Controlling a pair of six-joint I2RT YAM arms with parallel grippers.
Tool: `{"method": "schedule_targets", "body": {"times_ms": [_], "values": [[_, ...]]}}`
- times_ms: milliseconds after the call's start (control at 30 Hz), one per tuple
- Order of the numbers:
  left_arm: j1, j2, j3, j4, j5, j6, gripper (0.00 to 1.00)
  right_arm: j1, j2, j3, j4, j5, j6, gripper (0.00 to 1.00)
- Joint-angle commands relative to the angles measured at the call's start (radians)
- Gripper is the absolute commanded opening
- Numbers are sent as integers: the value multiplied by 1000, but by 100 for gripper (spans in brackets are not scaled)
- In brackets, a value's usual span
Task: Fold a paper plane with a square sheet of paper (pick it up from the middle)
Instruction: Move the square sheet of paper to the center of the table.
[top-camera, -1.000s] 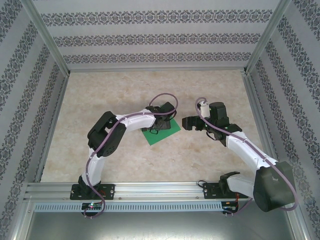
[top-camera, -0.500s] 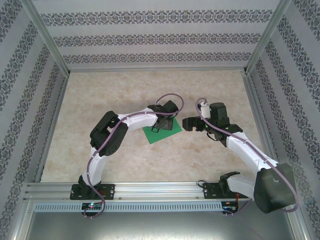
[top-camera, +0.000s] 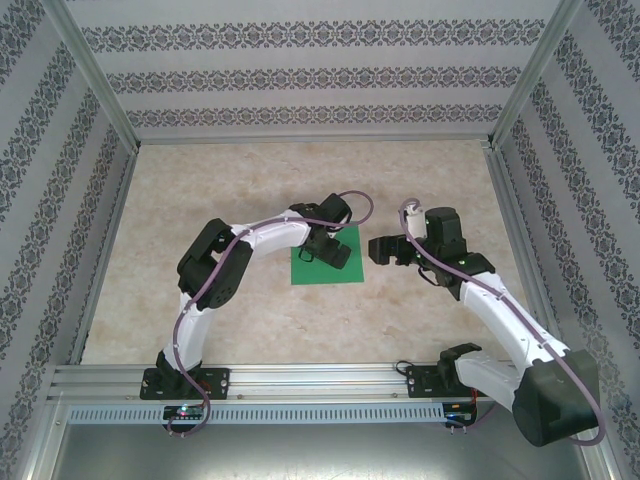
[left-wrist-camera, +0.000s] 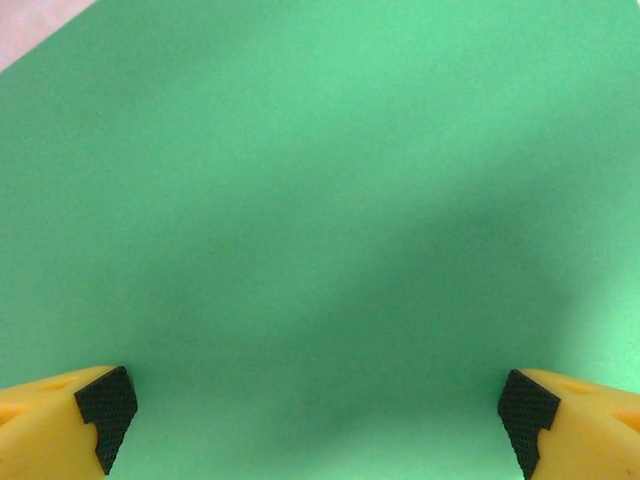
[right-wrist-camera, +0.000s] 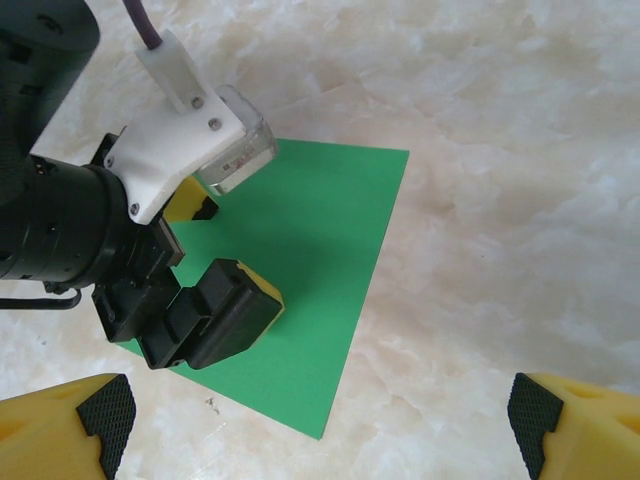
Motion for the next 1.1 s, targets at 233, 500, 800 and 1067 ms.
{"method": "schedule_targets", "body": {"times_ms": [233, 500, 800, 1067], "values": [[5, 25, -15, -80, 126, 47, 98, 30, -11, 12, -32, 2, 19, 98], [7, -117, 1, -102, 60, -41, 100, 80, 33, 65, -91, 61, 87, 98], [85, -421, -292, -56, 16, -114, 100, 270, 159, 154, -134, 272, 279, 98], [196, -631, -572, 100, 154, -156, 100, 437, 400, 299, -167, 446, 408, 98]]}}
